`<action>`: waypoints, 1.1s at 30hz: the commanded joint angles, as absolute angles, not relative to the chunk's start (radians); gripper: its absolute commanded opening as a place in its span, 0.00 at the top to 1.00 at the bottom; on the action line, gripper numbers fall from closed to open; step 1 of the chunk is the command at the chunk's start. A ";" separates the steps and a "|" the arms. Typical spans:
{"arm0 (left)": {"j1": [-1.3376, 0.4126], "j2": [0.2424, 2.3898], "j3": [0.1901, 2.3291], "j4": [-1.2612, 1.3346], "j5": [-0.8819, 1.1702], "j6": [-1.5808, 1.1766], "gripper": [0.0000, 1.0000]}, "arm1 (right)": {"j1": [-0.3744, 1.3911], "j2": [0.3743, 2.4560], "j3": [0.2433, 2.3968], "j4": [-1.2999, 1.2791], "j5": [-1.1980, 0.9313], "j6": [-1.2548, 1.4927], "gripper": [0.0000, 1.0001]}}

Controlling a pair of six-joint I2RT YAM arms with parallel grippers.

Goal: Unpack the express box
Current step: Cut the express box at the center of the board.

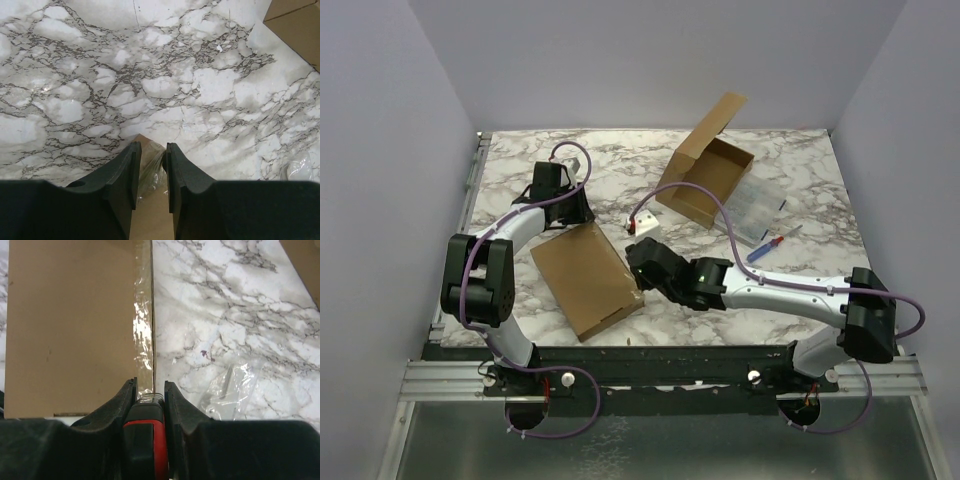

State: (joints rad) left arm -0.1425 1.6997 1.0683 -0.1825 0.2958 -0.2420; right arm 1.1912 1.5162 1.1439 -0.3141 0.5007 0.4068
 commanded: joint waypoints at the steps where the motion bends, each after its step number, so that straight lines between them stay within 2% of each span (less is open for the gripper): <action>1: -0.118 1.730 1.028 -0.205 0.120 -0.209 0.69 | 1.264 1.484 1.109 -0.469 0.536 0.497 1.00; 10: -0.120 1.722 1.029 -0.202 0.150 -0.208 0.66 | 1.292 1.467 1.129 -0.376 0.652 0.445 1.00; 14: -0.128 1.640 1.022 -0.203 0.167 -0.228 0.44 | 1.292 1.461 1.117 -0.276 0.697 0.408 1.00; 17: -0.142 1.530 1.049 -0.248 0.157 -0.259 0.33 | 1.292 1.465 1.108 -0.258 0.711 0.413 1.00; 19: -0.153 1.469 1.094 -0.329 0.140 -0.289 0.30 | 1.292 1.466 1.098 -0.254 0.715 0.417 1.00; 23: -0.198 1.361 1.007 -0.384 0.235 -0.380 0.38 | 1.292 1.469 1.087 -0.254 0.729 0.424 1.00; 27: -0.383 1.321 0.842 -0.272 0.260 -0.510 0.50 | 1.292 1.471 1.086 -0.234 0.742 0.407 1.00; 33: -0.453 1.373 0.769 -0.188 0.169 -0.530 0.55 | 1.292 1.462 1.137 -0.229 0.747 0.361 1.00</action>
